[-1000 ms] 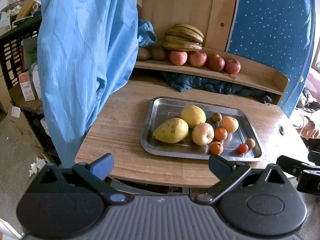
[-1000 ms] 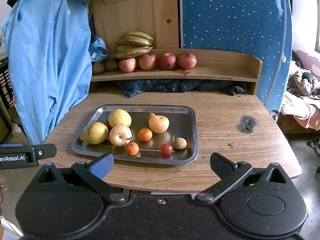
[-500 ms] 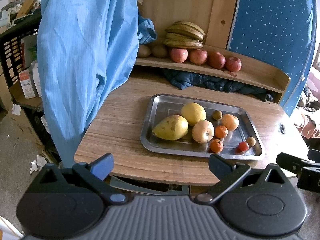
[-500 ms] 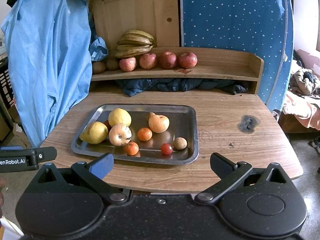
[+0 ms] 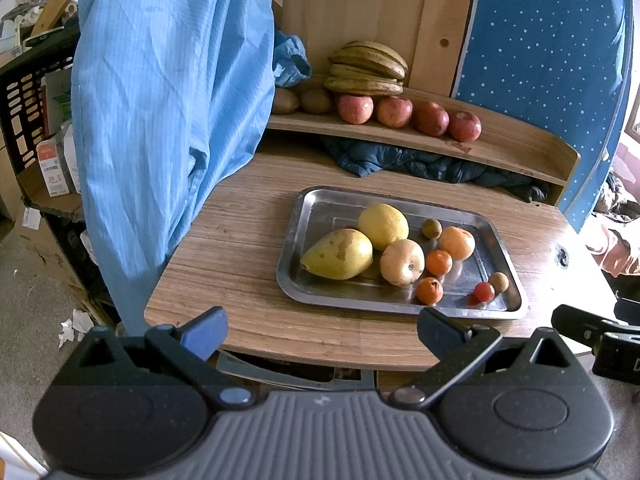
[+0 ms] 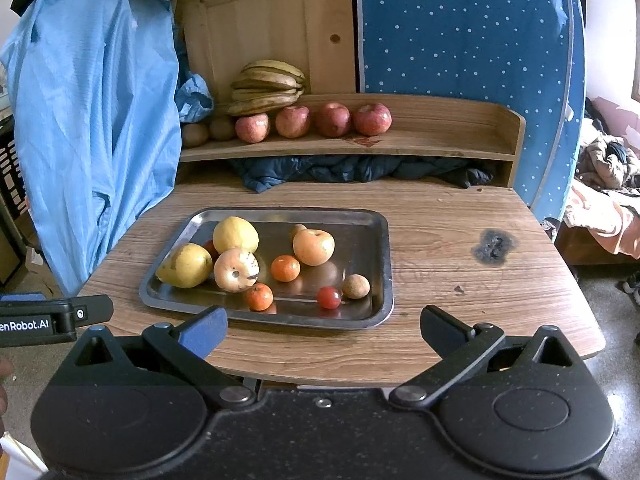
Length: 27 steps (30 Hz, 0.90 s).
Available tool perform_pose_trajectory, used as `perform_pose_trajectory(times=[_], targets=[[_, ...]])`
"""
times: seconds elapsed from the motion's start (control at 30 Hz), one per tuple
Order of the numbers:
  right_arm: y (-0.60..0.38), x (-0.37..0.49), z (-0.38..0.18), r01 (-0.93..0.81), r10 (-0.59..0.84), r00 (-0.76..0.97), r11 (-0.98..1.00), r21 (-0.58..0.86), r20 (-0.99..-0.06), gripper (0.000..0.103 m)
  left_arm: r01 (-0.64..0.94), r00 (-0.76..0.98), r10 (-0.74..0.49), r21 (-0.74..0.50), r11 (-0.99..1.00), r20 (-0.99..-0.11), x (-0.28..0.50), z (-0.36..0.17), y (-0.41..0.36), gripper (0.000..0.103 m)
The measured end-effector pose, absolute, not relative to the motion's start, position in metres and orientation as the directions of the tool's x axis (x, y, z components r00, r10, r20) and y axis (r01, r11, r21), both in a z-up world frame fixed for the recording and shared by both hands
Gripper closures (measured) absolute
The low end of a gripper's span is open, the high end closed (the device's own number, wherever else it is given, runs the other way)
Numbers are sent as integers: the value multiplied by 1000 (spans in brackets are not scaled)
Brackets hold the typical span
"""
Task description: Organize fruits
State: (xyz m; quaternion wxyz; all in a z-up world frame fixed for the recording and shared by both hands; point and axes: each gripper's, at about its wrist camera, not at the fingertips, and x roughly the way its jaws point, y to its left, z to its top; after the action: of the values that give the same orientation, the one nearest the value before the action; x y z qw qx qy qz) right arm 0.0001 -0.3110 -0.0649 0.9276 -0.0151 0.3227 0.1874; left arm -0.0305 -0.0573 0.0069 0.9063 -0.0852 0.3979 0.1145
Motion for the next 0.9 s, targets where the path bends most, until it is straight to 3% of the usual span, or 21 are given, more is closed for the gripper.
perform_pose_trajectory(times=[0.9], targets=[[-312, 0, -66, -357, 339, 721, 929, 96, -604, 1, -283, 654, 142, -66, 957, -743, -34, 5, -60, 0]])
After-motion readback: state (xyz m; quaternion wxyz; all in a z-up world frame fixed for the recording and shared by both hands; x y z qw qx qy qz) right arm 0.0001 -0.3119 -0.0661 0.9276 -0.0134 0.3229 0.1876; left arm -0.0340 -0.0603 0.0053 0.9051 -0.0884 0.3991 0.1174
